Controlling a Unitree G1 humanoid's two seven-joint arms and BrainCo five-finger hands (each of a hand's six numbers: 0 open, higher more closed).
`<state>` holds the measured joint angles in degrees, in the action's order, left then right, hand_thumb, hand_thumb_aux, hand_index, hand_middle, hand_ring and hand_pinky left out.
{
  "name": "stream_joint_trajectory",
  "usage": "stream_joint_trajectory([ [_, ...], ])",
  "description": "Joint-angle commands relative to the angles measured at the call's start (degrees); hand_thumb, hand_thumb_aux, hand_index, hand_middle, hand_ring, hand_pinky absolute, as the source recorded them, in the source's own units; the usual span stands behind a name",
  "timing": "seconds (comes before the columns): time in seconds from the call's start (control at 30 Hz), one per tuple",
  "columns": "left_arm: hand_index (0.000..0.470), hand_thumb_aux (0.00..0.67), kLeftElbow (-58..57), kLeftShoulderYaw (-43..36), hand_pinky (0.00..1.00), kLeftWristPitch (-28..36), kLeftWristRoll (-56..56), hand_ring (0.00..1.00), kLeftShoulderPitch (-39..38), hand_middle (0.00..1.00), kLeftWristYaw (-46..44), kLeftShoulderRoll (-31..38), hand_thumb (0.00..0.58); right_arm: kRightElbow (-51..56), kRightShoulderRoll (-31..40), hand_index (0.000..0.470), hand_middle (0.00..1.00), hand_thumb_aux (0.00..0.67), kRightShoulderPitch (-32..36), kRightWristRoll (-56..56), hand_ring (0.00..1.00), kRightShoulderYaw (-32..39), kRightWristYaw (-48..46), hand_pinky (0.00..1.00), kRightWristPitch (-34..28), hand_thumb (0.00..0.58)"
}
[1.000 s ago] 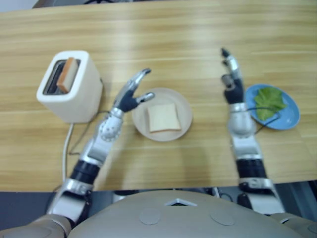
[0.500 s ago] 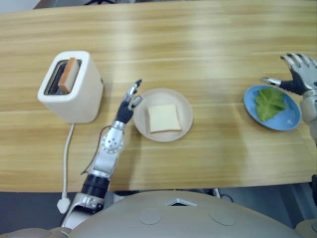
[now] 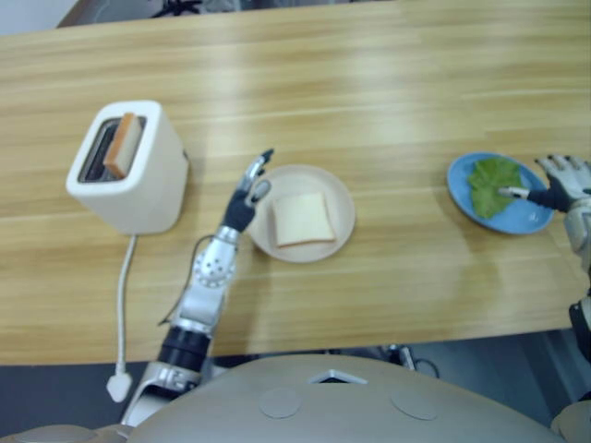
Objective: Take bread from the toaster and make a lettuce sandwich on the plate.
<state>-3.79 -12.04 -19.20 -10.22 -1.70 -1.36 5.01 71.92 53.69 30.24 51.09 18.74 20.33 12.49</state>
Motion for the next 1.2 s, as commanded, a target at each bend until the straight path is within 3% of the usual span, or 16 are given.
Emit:
stream_joint_trajectory([
  [0.03, 0.0, 0.0, -0.07, -0.51, 0.0, 0.67, -0.16, 0.0, -0.25, 0.0, -1.17, 0.03, 0.0, 1.18, -1.66, 0.0, 0.0, 0.0, 0.77, -0.6, 0.0, 2.5, -0.25, 0.0, -0.66, 0.0],
  [0.37, 0.0, 0.0, 0.45, -0.6, 0.0, 1.08, 0.04, 0.0, -1.45, 0.0, -2.94, 0.44, 0.0, 2.72, -4.28, 0.0, 0.0, 0.0, 2.48, -0.07, 0.0, 7.79, -0.84, 0.0, -1.75, 0.0],
  [0.83, 0.0, 0.0, 1.35, -0.41, 0.0, 1.23, -0.44, 0.0, -2.4, 0.0, -3.41, 0.74, 0.0, 3.92, -4.78, 0.0, 0.0, 0.0, 1.77, -1.16, 0.0, 9.7, -2.3, 0.0, -2.16, 0.0],
  [0.87, 0.0, 0.0, 1.46, -0.37, 0.0, 1.26, -0.49, 0.0, -2.49, 0.0, -3.42, 0.8, 0.0, 3.83, -4.79, 0.031, 0.0, 0.045, 1.86, -1.24, 0.0, 9.72, -2.57, 0.0, -2.12, 0.075],
  [0.9, 0.0, 0.0, 1.55, -0.34, 0.0, 1.29, -0.53, 0.0, -2.56, 0.0, -3.43, 0.84, 0.0, 3.72, -4.8, 0.144, 0.0, 0.21, 1.97, -1.34, 0.0, 9.71, -2.9, 0.0, -2.06, 0.307],
  [0.93, 0.0, 0.0, 1.62, -0.32, 0.0, 1.33, -0.56, 0.0, -2.6, 0.0, -3.44, 0.86, 0.0, 3.64, -4.82, 0.233, 0.0, 0.339, 1.99, -1.46, 0.0, 9.71, -3.13, 0.0, -2.03, 0.438],
  [1.0, 0.0, 0.0, 1.66, -0.31, 0.0, 1.37, -0.67, 0.0, -2.64, 0.0, -3.47, 0.88, 0.0, 3.87, -4.93, 0.249, 0.0, 0.363, 1.34, -1.86, 0.0, 9.76, -3.31, 0.0, -2.05, 0.458],
  [1.03, 0.0, 0.0, 1.72, -0.25, 0.0, 1.39, -0.7, 0.0, -2.68, 0.0, -3.48, 0.93, 0.0, 3.99, -5.03, 0.317, 0.0, 0.462, 1.08, -2.1, 0.0, 9.77, -3.53, 0.0, -2.04, 0.524],
  [1.1, 0.0, 0.0, 1.79, -0.17, 0.0, 1.39, -0.75, 0.0, -2.74, 0.0, -3.49, 0.98, 0.0, 4.13, -5.15, 0.341, 0.06, 0.497, 0.83, -2.72, 0.06, 9.61, -4.1, 0.06, -1.83, 0.541],
  [1.13, 0.0, 0.0, 1.81, -0.15, 0.0, 1.38, -0.77, 0.0, -2.77, 0.0, -3.48, 0.99, 0.0, 4.13, -5.17, 0.413, 0.2, 0.602, 0.79, -2.9, 0.2, 9.62, -4.23, 0.2, -1.78, 0.574],
  [1.2, 0.0, 0.0, 1.82, -0.09, 0.0, 1.36, -0.78, 0.0, -2.78, 0.0, -3.49, 1.04, 0.0, 4.04, -5.25, 0.431, 0.24, 0.628, 0.73, -3.15, 0.24, 9.65, -4.34, 0.24, -1.67, 0.578],
])
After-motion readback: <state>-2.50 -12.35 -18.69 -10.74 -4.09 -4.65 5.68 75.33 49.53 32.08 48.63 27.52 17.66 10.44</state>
